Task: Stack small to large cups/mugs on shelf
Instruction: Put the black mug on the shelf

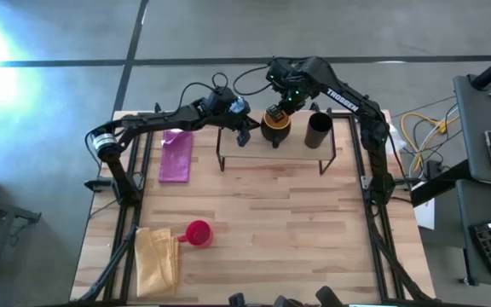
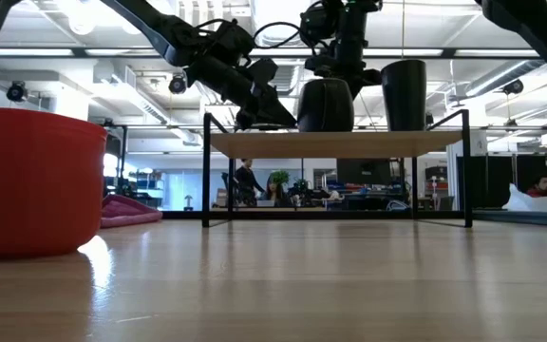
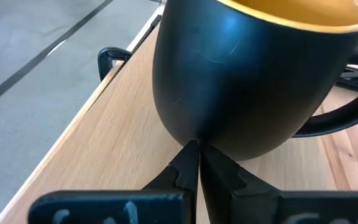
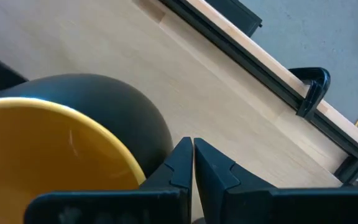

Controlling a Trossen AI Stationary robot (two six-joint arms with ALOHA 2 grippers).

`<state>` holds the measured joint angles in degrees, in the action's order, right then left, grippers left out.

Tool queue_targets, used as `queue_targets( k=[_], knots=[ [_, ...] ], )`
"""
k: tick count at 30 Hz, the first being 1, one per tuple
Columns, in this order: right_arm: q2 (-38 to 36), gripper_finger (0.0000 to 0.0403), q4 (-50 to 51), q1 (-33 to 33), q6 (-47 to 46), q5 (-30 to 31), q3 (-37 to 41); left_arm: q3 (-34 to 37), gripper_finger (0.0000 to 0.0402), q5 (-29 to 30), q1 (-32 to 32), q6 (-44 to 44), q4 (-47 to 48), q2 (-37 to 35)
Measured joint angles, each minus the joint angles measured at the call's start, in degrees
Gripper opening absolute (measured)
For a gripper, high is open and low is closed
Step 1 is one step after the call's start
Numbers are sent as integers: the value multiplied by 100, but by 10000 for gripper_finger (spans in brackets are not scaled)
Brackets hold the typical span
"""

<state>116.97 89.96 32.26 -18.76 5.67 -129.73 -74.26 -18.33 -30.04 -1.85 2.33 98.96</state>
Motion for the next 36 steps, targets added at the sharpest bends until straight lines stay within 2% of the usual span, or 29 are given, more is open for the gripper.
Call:
queue_targets(
  k=[11,17,26,36],
  knots=[
    [-31,9,17,-137,39,-218,-2,0,0,-12,11,0,87,-22],
    [-35,9,-14,-145,-28,291,-1,0,0,-26,15,0,96,-22],
    [-35,9,-285,-122,-24,564,-1,0,0,-24,15,-5,116,-22],
    [-35,9,-657,-36,-112,565,-2,-2,0,222,-141,-157,-175,24]
  ],
)
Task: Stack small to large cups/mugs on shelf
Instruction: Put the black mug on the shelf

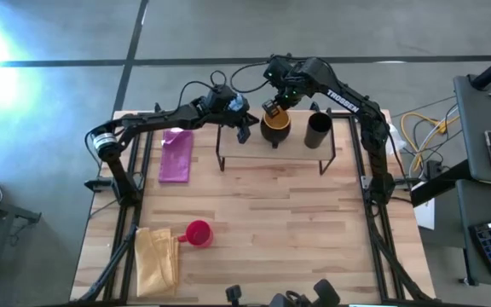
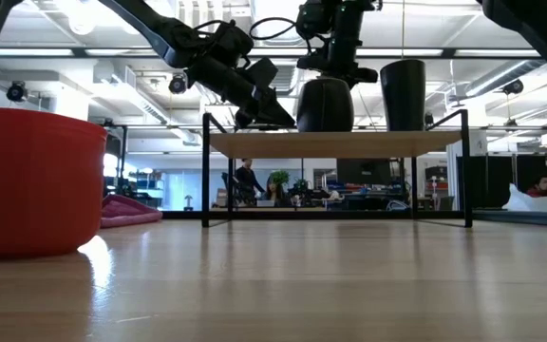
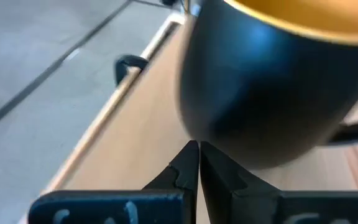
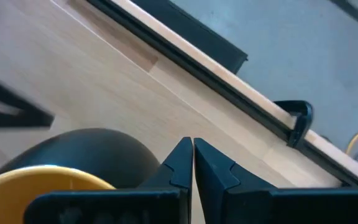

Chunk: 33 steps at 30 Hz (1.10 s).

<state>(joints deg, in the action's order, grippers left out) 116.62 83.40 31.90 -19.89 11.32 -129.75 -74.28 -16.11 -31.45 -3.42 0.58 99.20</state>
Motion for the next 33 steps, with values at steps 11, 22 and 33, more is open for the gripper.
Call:
queue_targets(
  k=[11,22,33],
  knots=[
    [3,9,7,29,-222,-699,65,-4,0,-220,-79,157,-263,154],
    [10,9,115,-28,-264,-716,74,-4,0,-360,101,164,-177,203],
    [11,9,229,-92,-266,-696,74,-4,0,-442,156,159,-103,201]
  ],
)
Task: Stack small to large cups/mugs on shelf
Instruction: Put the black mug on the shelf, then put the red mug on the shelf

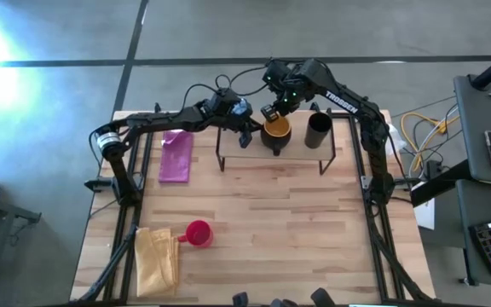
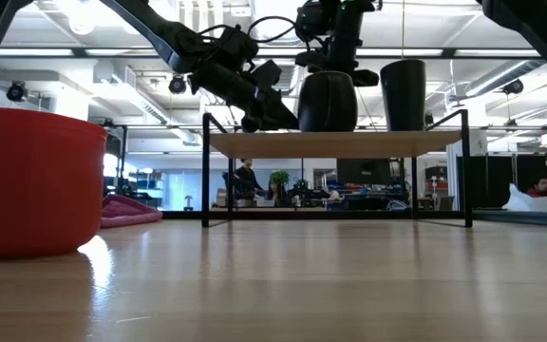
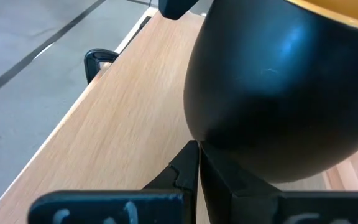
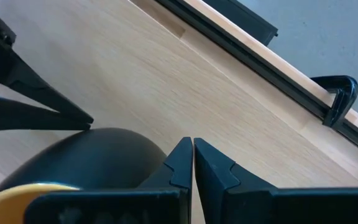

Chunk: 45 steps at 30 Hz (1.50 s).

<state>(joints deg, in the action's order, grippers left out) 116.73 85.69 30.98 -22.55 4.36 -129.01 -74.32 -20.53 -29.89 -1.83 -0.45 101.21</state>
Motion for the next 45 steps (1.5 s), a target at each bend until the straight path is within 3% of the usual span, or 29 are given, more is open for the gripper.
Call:
queue_targets(
  k=[3,6,12,18,23,27,34,40,45],
  knots=[
    [0,9,-6,-23,2,118,0,0,0,5,0,-2,70,-5],
    [-6,9,-114,-30,50,720,2,2,0,251,-46,-60,382,-106],
    [-22,9,-607,31,604,983,-304,5,0,389,-140,-496,1162,-943],
    [-108,34,-964,27,1038,918,-573,180,0,-758,50,-793,2982,-2080],
    [-354,90,-720,29,1200,922,-566,978,0,201,438,-1055,4537,-3135],
    [-580,139,-687,27,1109,933,-566,1586,9,353,635,-331,5148,-4076],
    [-949,187,-522,8,843,935,-566,2223,68,344,1151,1615,5486,-5391],
    [-1262,194,-19,-194,752,1120,-566,2496,86,484,2015,2449,5565,-5629],
    [-1548,194,335,-553,522,1541,-566,2480,86,1148,2848,3245,5902,-5234]
  ],
)
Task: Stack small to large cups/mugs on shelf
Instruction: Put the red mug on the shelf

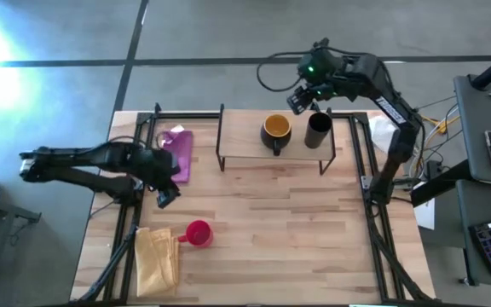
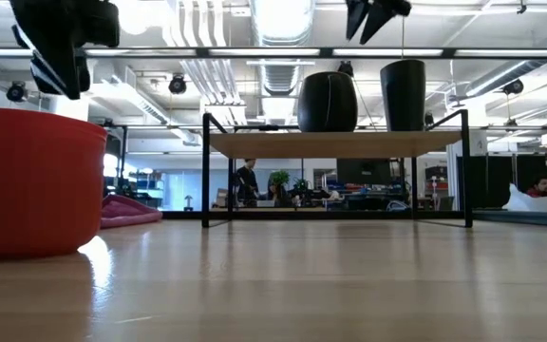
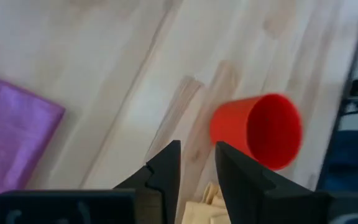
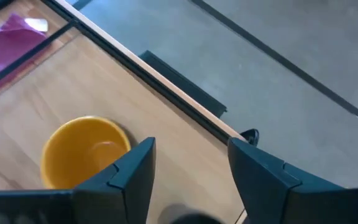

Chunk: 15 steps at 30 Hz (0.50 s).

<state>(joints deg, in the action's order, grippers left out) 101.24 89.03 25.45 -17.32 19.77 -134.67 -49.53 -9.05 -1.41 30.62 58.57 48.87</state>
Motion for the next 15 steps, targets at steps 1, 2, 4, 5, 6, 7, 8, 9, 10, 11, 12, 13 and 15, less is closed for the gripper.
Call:
queue_targets(
  k=[1,2,4,5,6,7,8,9,10,11,12,13,15],
  knots=[
    [-64,194,44,-77,-69,52,0,-8,86,61,127,38,-4,99],
    [-119,194,83,-161,-144,119,0,-13,86,84,240,28,-24,207],
    [-233,194,98,-329,-282,223,0,-14,86,98,457,-213,-245,424],
    [-292,194,100,-414,-346,253,0,-14,86,106,552,-394,-444,525],
    [-348,194,99,-503,-423,267,0,-14,86,113,623,-579,-612,610],
    [-412,194,98,-588,-508,277,0,-14,86,107,677,-754,-756,703],
    [-478,194,98,-663,-575,277,0,-14,86,90,720,-901,-911,788],
    [-539,194,100,-741,-630,279,0,-14,86,45,758,-1016,-1040,864],
    [-589,194,99,-844,-700,281,-2,-14,86,-17,799,-1108,-1115,950],
    [-639,194,98,-936,-792,284,-2,-14,86,-66,839,-1173,-1174,1036],
    [-687,194,98,-1011,-860,286,-2,-15,86,-96,882,-1232,-1219,1114],
    [-735,194,98,-1097,-894,284,-2,-16,86,-98,935,-1282,-1209,1197],
    [-811,194,98,-1301,-962,288,-2,-28,86,-142,1059,-1299,-1197,1360]
  ],
)
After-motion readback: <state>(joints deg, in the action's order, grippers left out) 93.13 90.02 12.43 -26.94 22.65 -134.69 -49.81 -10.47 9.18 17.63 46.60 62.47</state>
